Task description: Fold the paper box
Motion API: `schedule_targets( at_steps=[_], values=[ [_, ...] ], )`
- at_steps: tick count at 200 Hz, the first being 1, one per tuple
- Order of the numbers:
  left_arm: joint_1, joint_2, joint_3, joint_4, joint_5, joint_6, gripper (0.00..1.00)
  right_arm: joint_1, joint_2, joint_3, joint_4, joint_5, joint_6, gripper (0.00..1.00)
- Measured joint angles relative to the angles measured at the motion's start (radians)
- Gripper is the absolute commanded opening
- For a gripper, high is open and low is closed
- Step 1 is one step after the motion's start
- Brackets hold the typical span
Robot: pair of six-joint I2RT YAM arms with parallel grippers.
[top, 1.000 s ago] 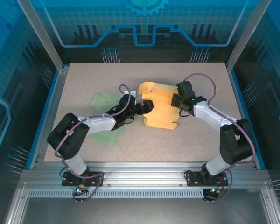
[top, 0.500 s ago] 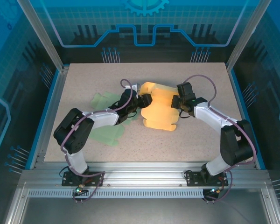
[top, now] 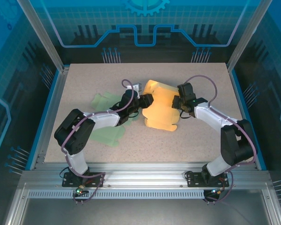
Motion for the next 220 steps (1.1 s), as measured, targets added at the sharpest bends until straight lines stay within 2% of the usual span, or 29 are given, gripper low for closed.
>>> schedule_targets(
  at_steps=[40, 62, 92, 123, 154, 220],
  values=[
    [-0.002, 0.000, -0.064, 0.081, 0.016, -0.040, 0.42, 0.000, 0.015, 0.000, 0.003, 0.003, -0.001, 0.00],
    [-0.003, -0.006, -0.091, 0.112, 0.030, -0.057, 0.51, 0.000, 0.027, 0.002, 0.003, 0.001, -0.001, 0.00],
    [-0.003, -0.035, -0.131, 0.149, 0.049, -0.078, 0.58, 0.001, 0.043, 0.018, 0.003, -0.011, -0.001, 0.00],
    [0.005, -0.058, -0.166, 0.193, 0.067, -0.111, 0.60, 0.002, 0.050, 0.031, 0.004, -0.022, -0.002, 0.00],
    [0.017, -0.061, -0.211, 0.247, 0.071, -0.148, 0.75, 0.003, 0.051, 0.033, 0.001, -0.019, -0.008, 0.00],
    [0.041, -0.070, -0.275, 0.320, 0.070, -0.200, 0.86, 0.006, 0.052, 0.033, -0.003, -0.019, -0.009, 0.00]
  ],
)
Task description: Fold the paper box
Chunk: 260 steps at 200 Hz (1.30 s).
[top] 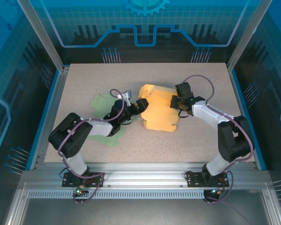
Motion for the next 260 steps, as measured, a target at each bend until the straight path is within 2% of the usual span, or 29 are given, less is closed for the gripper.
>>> schedule_targets(
  at_steps=[112, 128, 145, 260],
  values=[
    [0.000, 0.082, 0.118, -0.023, 0.005, 0.056, 0.84, 0.000, 0.000, 0.000, -0.002, 0.000, 0.000, 0.00],
    [0.000, 0.082, 0.118, -0.023, 0.008, 0.054, 0.74, 0.000, 0.000, 0.000, -0.002, 0.000, 0.000, 0.00],
    [0.001, 0.082, 0.118, -0.023, 0.011, 0.067, 0.70, 0.000, 0.000, 0.000, -0.001, 0.000, 0.001, 0.00],
    [-0.030, 0.087, 0.135, -0.005, 0.051, 0.137, 0.69, 0.000, 0.008, 0.000, 0.008, 0.011, 0.008, 0.00]
  ],
)
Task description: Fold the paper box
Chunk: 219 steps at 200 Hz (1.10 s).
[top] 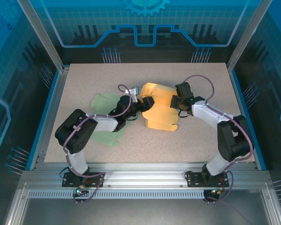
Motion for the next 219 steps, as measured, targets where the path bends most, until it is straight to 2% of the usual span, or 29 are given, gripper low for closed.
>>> schedule_targets(
  at_steps=[53, 127, 152, 174, 201, 219],
  values=[
    [-0.026, 0.000, 0.000, 0.111, 0.003, 0.071, 0.71, 0.019, 0.021, 0.000, -0.003, 0.000, -0.007, 0.00],
    [-0.026, 0.001, 0.008, 0.093, -0.001, 0.100, 0.70, 0.020, 0.022, 0.000, -0.003, 0.000, -0.008, 0.00],
    [-0.026, -0.021, 0.005, 0.038, 0.011, 0.100, 0.68, 0.020, 0.024, 0.000, -0.003, 0.000, -0.008, 0.00],
    [-0.028, -0.115, -0.037, -0.024, 0.025, 0.100, 0.67, 0.020, 0.026, 0.000, -0.003, 0.000, -0.008, 0.00],
    [-0.030, -0.315, -0.122, -0.116, 0.023, 0.103, 0.67, 0.020, 0.030, 0.000, -0.003, 0.000, -0.008, 0.00],
    [-0.030, -0.434, -0.136, -0.227, -0.018, 0.121, 0.68, 0.020, 0.030, 0.000, -0.003, 0.000, -0.011, 0.00]
  ],
)
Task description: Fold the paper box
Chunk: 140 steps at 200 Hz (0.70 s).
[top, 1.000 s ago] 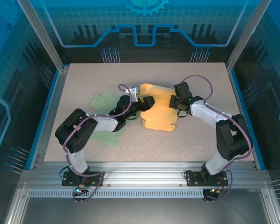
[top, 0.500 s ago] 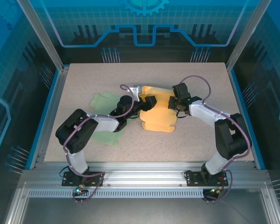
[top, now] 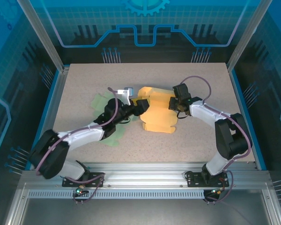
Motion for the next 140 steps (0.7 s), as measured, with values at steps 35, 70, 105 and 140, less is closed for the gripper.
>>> schedule_targets(
  at_steps=[35, 70, 105, 140],
  values=[
    [0.000, -0.122, 0.003, -0.229, -0.162, 0.089, 0.71, 0.000, 0.000, 0.000, 0.000, 0.000, -0.005, 0.00],
    [0.051, -0.124, 0.081, -0.467, -0.335, 0.196, 0.71, 0.000, 0.000, 0.000, 0.000, -0.006, -0.008, 0.00],
    [0.185, -0.019, 0.227, -0.532, -0.397, 0.283, 0.66, 0.000, 0.000, 0.000, 0.000, -0.014, -0.008, 0.00],
    [0.232, 0.180, 0.350, -0.525, -0.376, 0.348, 0.65, 0.000, 0.006, 0.005, -0.001, -0.020, -0.009, 0.00]
  ],
)
